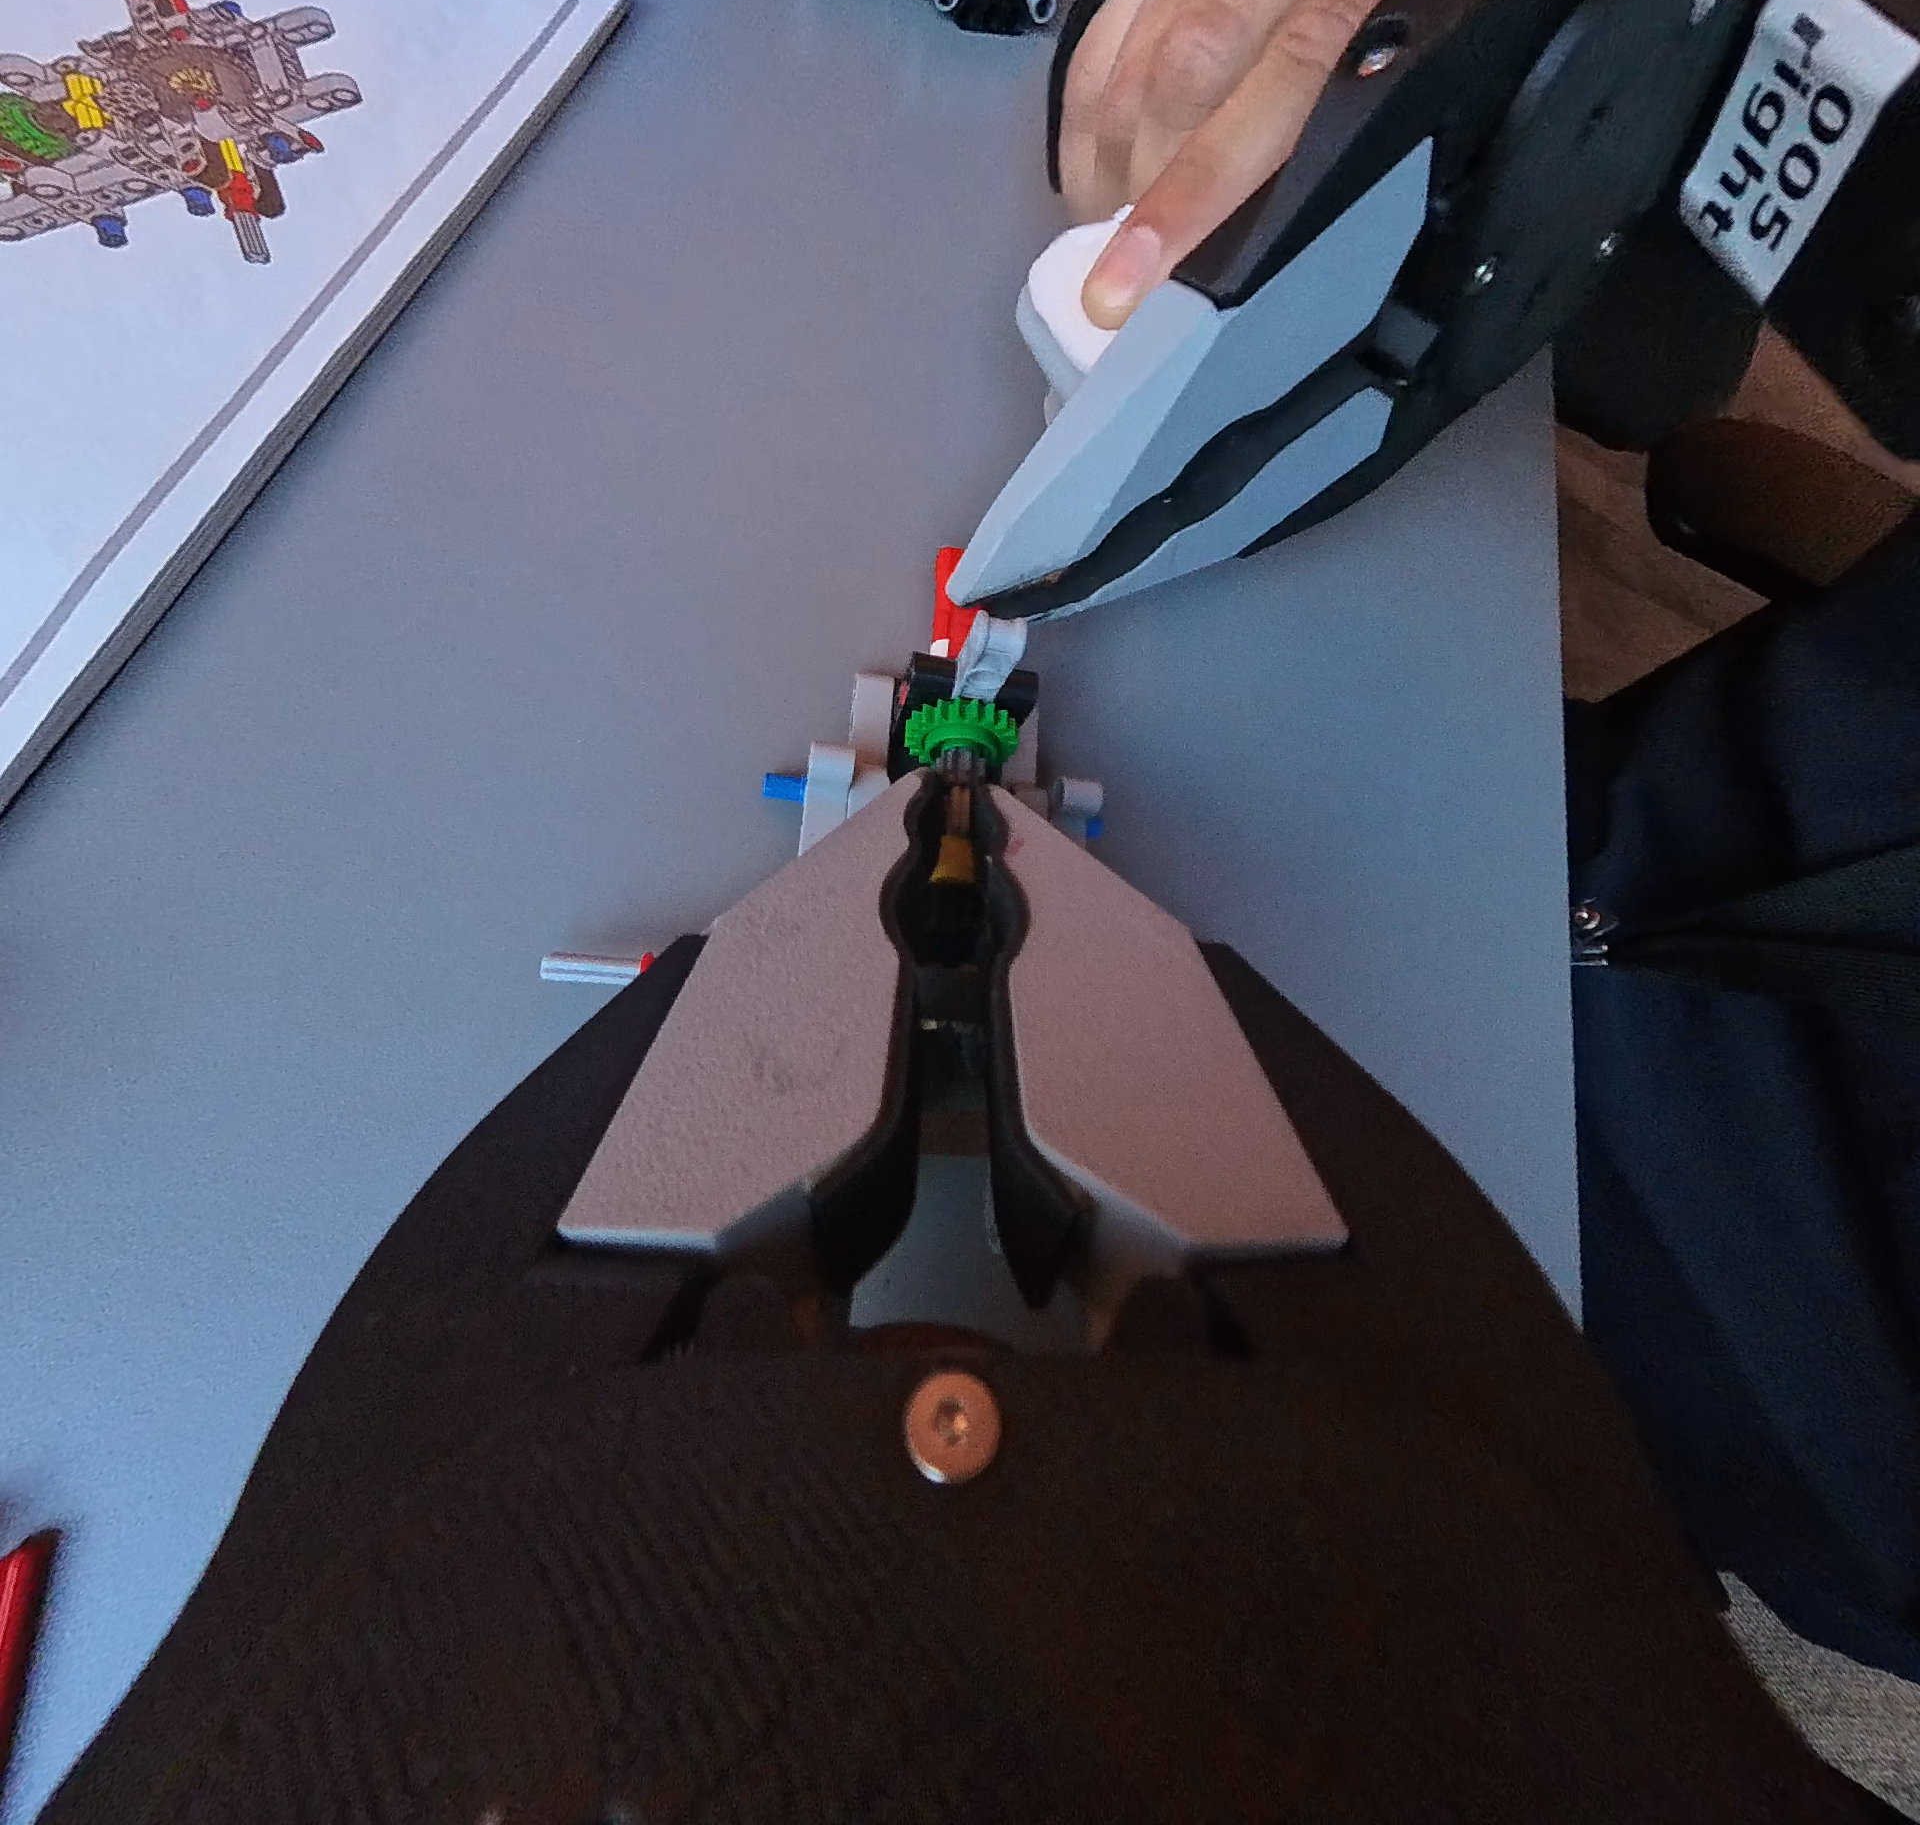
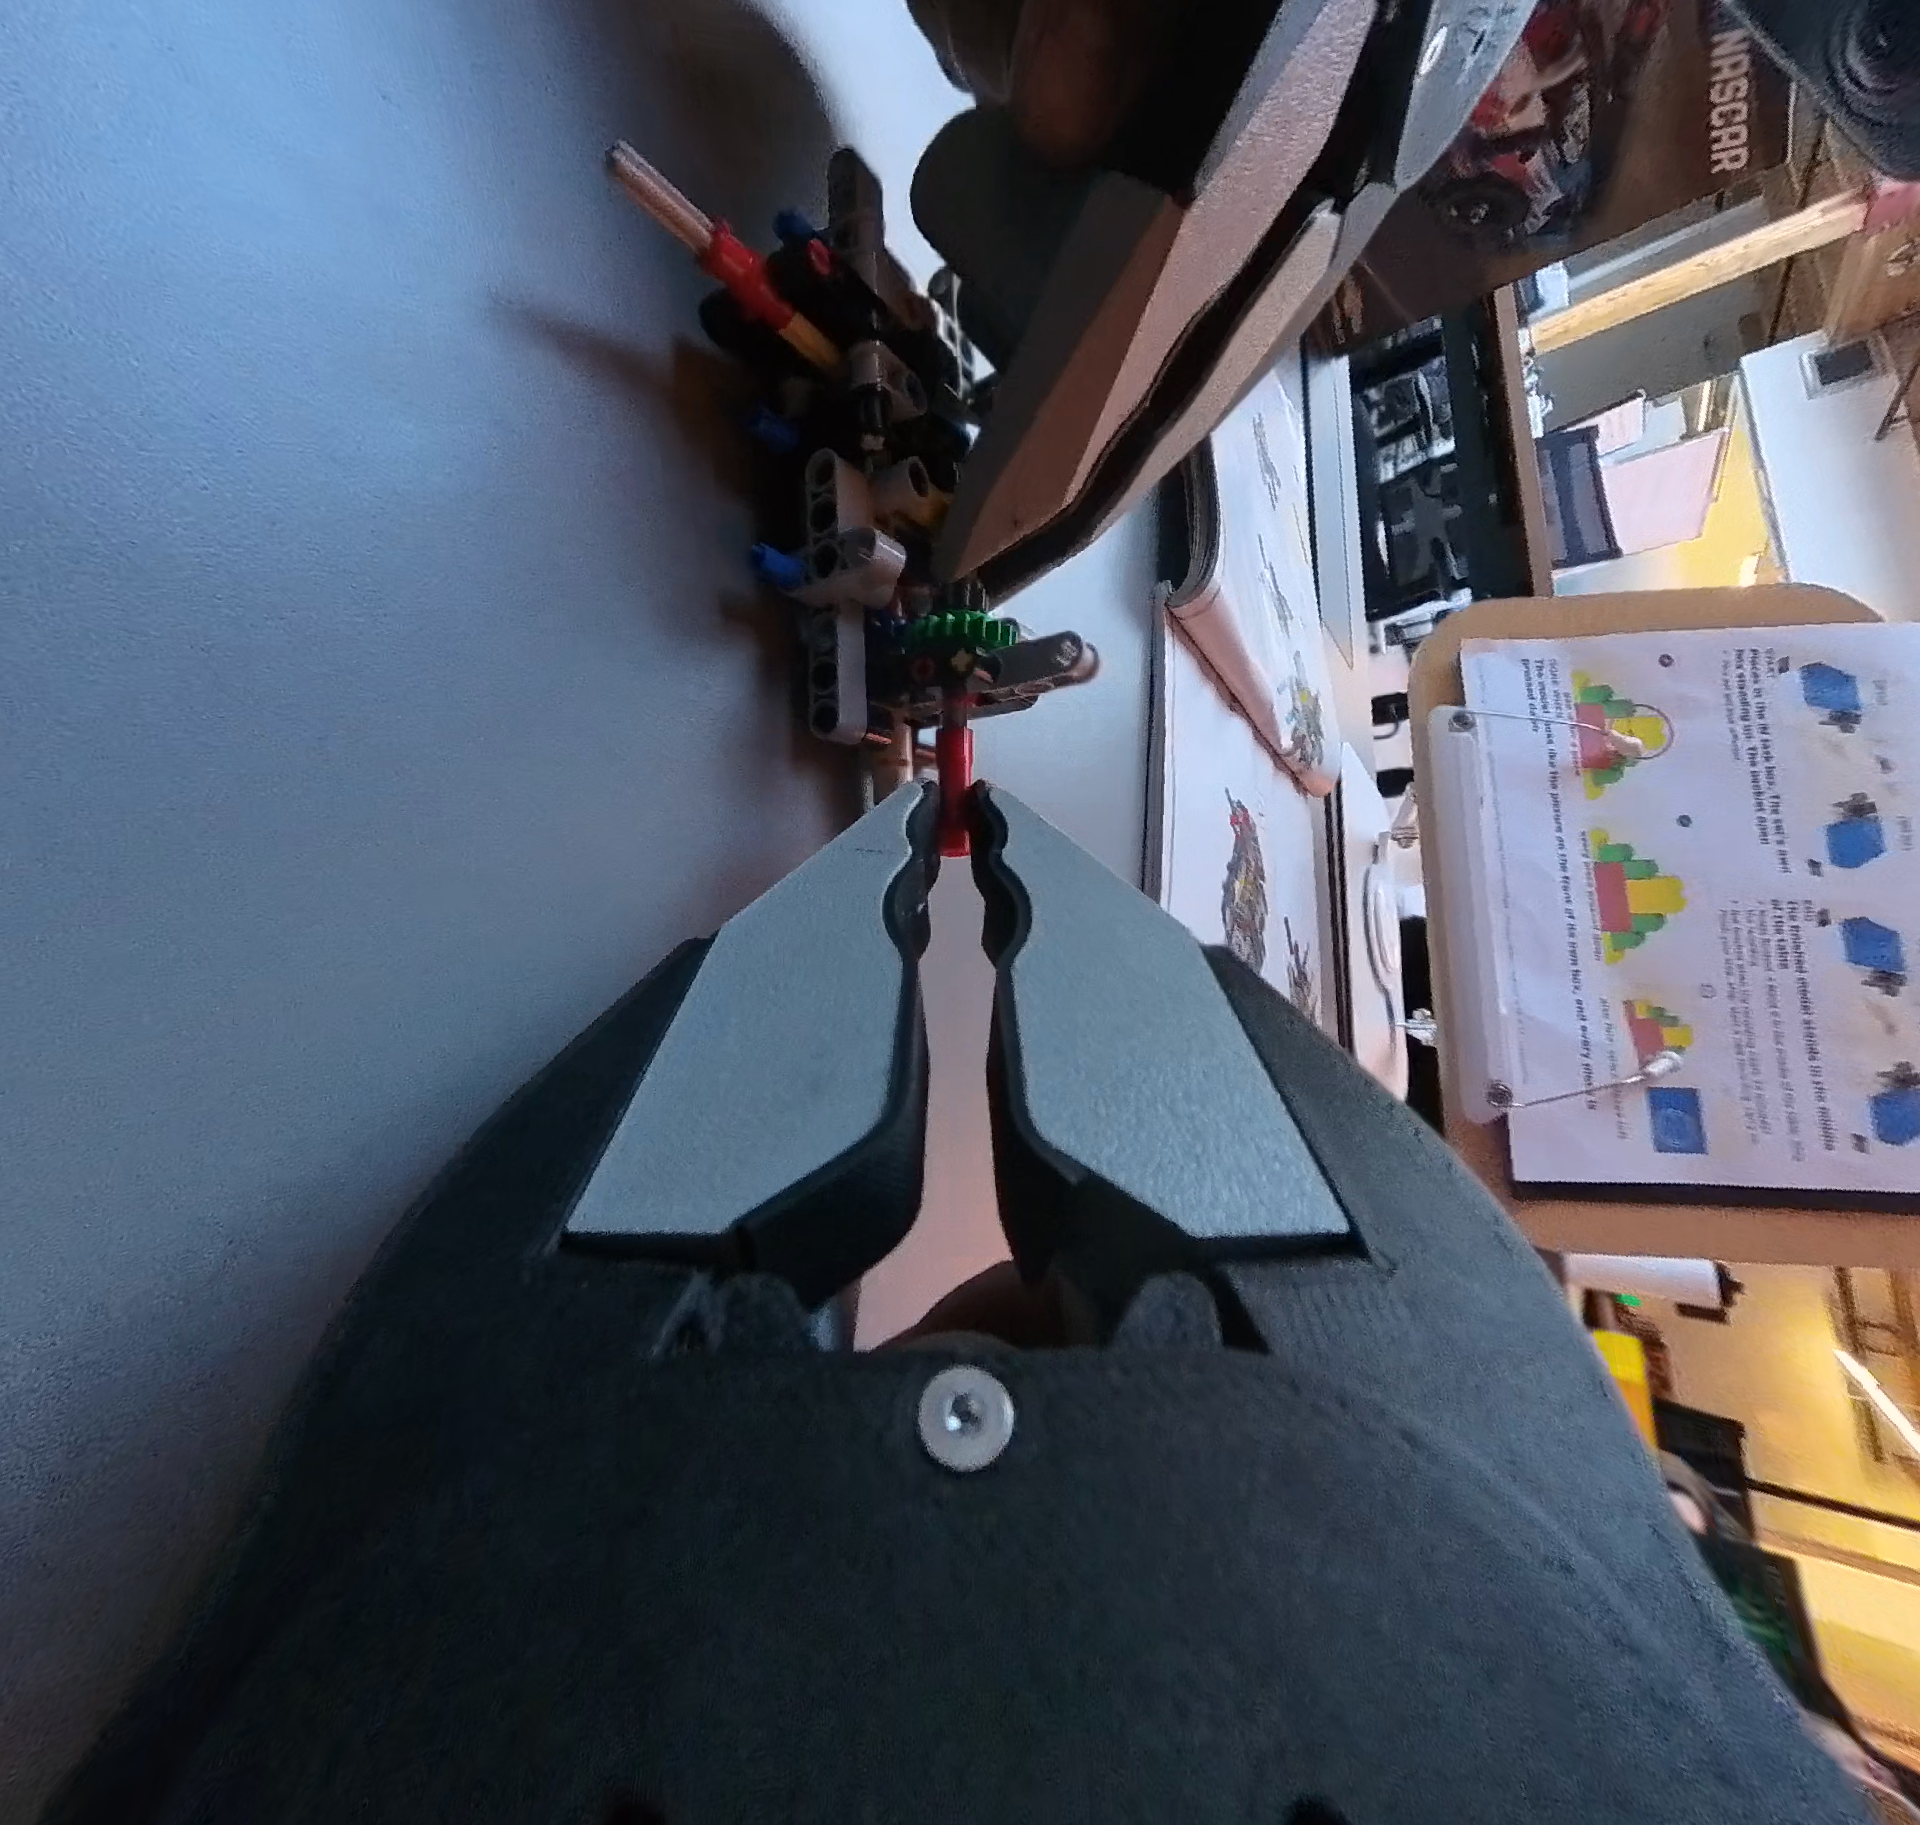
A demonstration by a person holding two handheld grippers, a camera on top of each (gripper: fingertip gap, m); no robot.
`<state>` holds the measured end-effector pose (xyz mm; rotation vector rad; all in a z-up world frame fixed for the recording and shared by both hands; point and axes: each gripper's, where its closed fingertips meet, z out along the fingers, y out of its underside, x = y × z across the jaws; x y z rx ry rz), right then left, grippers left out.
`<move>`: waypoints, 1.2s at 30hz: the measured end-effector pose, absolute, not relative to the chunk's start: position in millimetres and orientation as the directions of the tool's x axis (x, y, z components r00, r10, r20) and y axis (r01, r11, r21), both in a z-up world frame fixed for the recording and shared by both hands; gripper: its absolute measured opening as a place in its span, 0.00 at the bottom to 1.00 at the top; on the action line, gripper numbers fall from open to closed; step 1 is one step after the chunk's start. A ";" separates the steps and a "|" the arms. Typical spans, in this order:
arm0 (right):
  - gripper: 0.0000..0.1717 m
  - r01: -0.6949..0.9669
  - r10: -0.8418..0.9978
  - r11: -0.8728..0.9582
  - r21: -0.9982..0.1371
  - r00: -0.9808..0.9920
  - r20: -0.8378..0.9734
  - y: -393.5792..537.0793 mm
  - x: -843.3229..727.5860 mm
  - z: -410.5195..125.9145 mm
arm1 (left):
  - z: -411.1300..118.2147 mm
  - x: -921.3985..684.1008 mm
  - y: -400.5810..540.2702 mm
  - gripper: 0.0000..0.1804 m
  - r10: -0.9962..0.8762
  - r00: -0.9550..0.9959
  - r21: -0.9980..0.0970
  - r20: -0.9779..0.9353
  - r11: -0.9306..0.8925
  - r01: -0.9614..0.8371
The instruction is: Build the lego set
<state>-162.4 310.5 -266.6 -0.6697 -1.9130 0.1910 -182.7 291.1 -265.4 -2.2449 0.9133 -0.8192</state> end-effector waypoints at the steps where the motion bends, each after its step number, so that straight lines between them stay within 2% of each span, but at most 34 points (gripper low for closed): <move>1: 0.01 0.351 0.543 0.826 -0.441 -0.287 0.789 309.8 -162.4 -266.3 | -265.5 -182.8 290.8 0.02 -0.752 0.577 -0.694 0.318 -0.600 -0.399; 5: 0.01 0.332 0.599 0.794 -0.510 -0.276 0.752 309.1 -162.2 -266.3 | -265.4 -182.7 290.7 0.02 -0.753 0.575 -0.696 0.322 -0.599 -0.395; 12: 0.01 0.305 0.482 0.864 -0.401 -0.265 0.835 307.8 -162.3 -265.5 | -265.4 -182.7 291.1 0.02 -0.753 0.574 -0.699 0.320 -0.597 -0.394; 21: 0.01 0.266 0.529 0.845 -0.465 -0.283 0.800 308.6 -162.7 -266.5 | -265.3 -182.5 291.5 0.02 -0.758 0.568 -0.706 0.322 -0.592 -0.390; 36: 0.00 0.325 0.526 0.839 -0.437 -0.276 0.804 307.7 -167.3 -267.6 | -265.5 -181.1 292.5 0.02 -0.746 0.582 -0.697 0.323 -0.603 -0.387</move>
